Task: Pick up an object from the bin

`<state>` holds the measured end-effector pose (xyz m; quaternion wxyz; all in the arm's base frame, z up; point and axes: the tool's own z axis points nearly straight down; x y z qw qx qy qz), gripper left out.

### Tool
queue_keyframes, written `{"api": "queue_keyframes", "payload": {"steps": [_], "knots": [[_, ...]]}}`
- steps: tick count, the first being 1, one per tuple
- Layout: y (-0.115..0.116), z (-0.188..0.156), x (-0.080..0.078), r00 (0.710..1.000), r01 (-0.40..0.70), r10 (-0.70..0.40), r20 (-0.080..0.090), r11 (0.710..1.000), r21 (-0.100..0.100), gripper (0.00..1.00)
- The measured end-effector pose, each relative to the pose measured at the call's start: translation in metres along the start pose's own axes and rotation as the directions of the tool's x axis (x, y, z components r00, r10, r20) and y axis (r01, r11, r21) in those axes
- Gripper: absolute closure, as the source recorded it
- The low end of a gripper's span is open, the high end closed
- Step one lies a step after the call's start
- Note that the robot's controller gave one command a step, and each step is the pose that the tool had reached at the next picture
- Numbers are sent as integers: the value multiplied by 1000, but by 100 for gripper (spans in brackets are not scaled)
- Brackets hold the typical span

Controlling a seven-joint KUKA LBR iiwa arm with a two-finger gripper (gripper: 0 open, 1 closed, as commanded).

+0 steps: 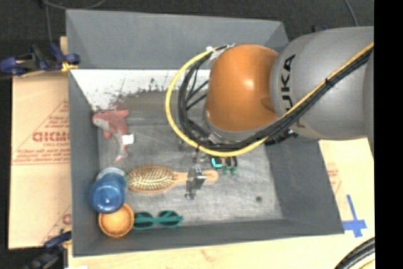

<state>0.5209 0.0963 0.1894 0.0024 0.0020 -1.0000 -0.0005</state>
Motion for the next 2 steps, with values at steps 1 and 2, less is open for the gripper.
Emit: {"api": "queue_keyframes", "payload": {"steps": [1, 2], "knots": [[0, -4, -2, 1000, -3, 3, 7, 1000, -1, 0], [13, 103, -14, 971, 237, -237, 10, 972, 5, 100]]}}
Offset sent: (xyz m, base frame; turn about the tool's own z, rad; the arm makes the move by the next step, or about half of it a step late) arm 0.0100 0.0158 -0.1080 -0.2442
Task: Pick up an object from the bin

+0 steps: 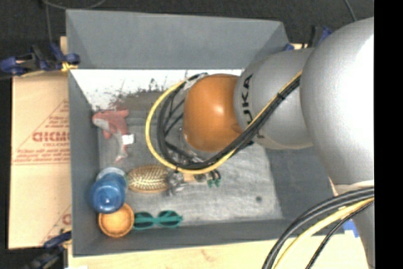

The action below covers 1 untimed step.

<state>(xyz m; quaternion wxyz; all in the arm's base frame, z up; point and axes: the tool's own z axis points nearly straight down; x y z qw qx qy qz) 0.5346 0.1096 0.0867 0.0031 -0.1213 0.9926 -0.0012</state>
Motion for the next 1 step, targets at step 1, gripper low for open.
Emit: {"api": "queue_keyframes", "payload": {"steps": [1], "knots": [[0, 0, 0, 1000, -1, 1, 0, 1000, -1, 100]]}}
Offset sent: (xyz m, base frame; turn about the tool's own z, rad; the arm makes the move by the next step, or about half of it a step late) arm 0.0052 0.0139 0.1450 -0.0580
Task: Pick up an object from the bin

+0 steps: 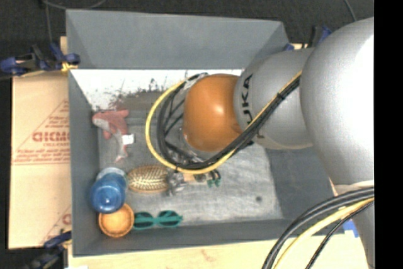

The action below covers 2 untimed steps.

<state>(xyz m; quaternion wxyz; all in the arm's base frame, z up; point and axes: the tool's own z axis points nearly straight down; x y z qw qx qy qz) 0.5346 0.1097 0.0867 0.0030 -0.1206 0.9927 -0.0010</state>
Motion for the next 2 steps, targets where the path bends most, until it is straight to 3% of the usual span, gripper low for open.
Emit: {"api": "queue_keyframes", "payload": {"steps": [1, 2], "knots": [[11, -146, -10, 998, 55, -55, -1, 998, -3, 100], [11, -146, -10, 998, 55, -55, -2, 998, -4, 100]]}}
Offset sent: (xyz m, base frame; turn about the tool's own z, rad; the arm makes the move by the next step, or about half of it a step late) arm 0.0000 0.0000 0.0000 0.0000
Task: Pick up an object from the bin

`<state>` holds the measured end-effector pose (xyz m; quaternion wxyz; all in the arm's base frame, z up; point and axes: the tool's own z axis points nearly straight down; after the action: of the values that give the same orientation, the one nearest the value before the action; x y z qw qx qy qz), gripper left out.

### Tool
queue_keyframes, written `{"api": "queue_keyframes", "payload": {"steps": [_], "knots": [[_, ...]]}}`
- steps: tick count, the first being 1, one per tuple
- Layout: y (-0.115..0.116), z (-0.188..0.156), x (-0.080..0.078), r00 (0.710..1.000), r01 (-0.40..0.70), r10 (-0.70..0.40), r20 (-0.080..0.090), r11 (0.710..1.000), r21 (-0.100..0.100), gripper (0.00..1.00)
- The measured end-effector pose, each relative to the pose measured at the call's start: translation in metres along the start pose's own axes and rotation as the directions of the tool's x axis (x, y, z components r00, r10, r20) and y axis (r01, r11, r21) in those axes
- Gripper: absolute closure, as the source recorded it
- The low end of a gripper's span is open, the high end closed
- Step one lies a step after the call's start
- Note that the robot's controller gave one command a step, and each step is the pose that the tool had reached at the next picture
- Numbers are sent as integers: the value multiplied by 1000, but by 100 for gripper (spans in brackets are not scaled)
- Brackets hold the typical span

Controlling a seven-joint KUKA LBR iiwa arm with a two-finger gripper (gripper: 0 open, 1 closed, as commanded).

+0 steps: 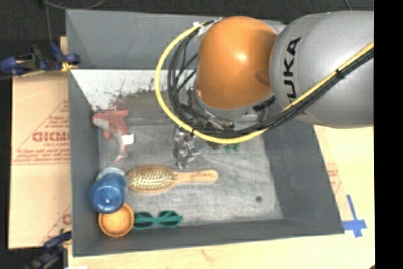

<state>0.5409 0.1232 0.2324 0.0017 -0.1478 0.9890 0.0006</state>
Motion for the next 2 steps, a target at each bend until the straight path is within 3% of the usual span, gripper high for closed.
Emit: {"api": "queue_keyframes", "payload": {"steps": [1, 2], "knots": [[16, 86, -21, 948, 319, -319, -5, 948, -2, 0], [16, 84, -21, 947, 320, -320, -2, 947, -1, 0]]}}
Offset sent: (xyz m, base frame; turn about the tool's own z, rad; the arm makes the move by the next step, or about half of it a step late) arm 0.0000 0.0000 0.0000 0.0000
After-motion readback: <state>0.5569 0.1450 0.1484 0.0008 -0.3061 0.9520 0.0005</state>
